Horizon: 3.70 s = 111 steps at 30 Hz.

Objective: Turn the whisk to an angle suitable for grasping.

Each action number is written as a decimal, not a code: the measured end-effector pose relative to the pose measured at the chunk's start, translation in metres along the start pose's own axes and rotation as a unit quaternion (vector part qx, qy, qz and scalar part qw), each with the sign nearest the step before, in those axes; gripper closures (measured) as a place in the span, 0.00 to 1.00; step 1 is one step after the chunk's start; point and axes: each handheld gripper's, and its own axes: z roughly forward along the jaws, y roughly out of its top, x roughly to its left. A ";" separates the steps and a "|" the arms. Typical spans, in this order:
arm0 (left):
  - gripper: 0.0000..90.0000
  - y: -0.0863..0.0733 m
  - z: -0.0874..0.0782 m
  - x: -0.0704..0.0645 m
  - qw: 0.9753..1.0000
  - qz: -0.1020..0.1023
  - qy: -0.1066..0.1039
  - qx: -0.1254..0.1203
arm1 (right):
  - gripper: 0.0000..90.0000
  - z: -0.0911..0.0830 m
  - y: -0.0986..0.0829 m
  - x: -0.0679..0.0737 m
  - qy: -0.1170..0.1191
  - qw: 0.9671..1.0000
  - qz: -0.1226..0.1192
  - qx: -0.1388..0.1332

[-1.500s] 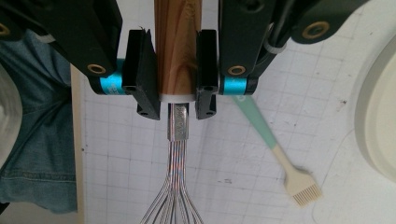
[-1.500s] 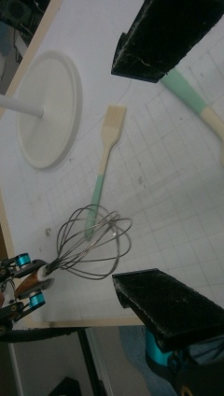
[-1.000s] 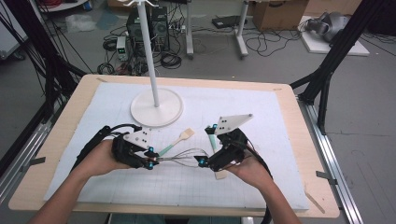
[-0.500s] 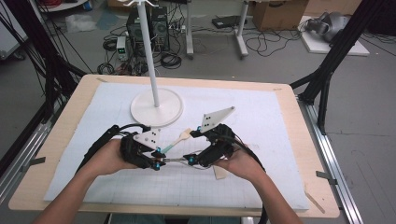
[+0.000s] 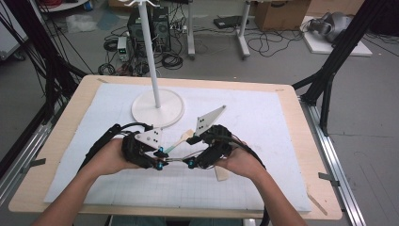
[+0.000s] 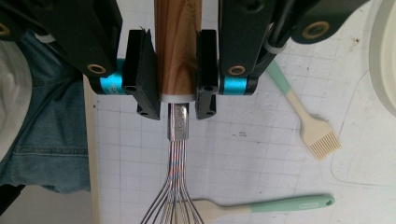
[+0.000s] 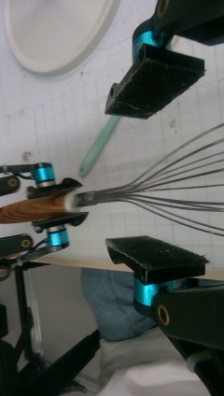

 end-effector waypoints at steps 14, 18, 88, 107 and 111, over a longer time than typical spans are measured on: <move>0.79 0.010 0.006 -0.005 1.000 0.007 -0.003 0.006 | 0.49 0.021 0.007 -0.002 0.035 0.997 -0.023 0.061; 0.79 0.013 0.008 -0.006 1.000 0.011 -0.004 0.006 | 0.54 0.024 0.007 -0.002 0.038 0.996 -0.024 0.079; 0.72 -0.027 -0.028 -0.006 0.998 -0.035 0.009 -0.059 | 0.92 0.016 -0.001 0.006 0.008 0.995 -0.059 0.075; 0.77 -0.027 -0.027 -0.011 0.998 -0.003 0.011 -0.064 | 0.91 0.016 -0.001 0.007 0.014 0.994 -0.064 0.083; 0.77 -0.028 -0.026 -0.011 0.998 -0.004 0.010 -0.066 | 0.91 0.016 -0.001 0.007 0.021 0.994 -0.063 0.084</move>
